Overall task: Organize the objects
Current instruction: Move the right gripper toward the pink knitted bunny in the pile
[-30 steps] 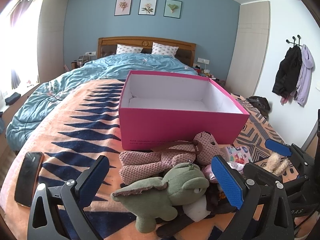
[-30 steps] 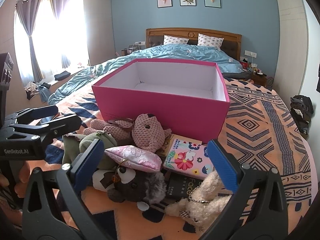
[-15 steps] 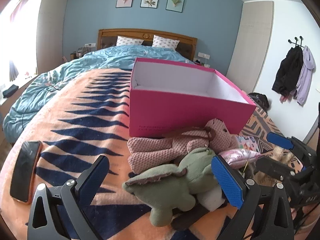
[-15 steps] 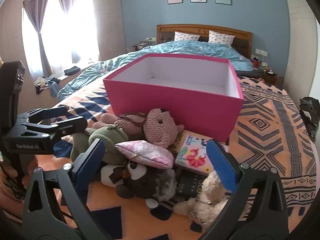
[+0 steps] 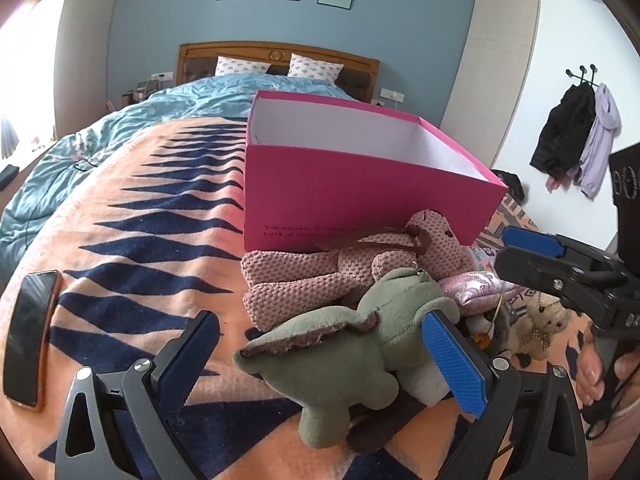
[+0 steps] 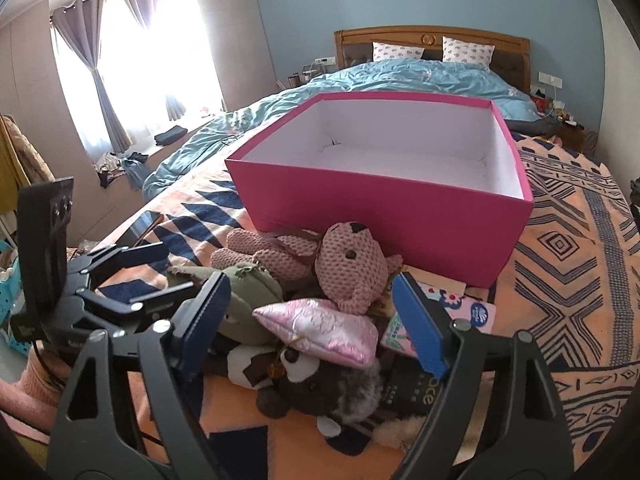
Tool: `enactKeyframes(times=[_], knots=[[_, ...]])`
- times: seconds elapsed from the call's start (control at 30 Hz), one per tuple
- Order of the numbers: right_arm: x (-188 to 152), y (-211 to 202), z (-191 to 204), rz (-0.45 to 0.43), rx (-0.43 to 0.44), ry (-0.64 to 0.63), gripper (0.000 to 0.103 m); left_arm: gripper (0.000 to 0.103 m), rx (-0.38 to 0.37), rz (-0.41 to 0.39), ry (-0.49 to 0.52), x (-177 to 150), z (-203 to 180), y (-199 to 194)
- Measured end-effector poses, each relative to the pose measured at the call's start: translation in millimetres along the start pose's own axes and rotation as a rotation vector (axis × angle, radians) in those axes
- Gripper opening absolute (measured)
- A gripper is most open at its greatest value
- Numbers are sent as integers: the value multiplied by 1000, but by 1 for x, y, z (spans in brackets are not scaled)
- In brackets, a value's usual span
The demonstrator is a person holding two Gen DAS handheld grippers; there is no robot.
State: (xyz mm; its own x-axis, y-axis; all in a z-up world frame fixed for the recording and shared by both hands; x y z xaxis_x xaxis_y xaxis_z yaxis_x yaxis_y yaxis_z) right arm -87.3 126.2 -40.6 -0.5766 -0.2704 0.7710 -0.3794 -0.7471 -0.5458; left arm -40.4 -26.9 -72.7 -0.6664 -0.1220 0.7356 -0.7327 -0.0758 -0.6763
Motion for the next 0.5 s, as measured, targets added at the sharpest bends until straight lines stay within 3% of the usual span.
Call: enactKeyframes(times=[0.33,0.5], knots=[[16,22,-19,62,4,43,73,100,-41,3,4,19,8,11],[19,39,-35,109,13,99,63,100,-58,4,30,23,2,15]])
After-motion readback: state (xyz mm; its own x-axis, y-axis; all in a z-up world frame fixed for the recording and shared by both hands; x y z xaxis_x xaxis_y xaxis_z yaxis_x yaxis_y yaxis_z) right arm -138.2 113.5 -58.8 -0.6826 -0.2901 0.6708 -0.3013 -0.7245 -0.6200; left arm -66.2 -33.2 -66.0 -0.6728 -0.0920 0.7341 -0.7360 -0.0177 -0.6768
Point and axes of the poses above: each gripper's, at about its wrist camera, not at the fingertips, and y roughly the way its jaws point, z to its left, x to its top, the point moved 5 cm from there along y, roughly the way its jaws point, and after that the axes turned 14 degrees about x, right-handed, at the moved point
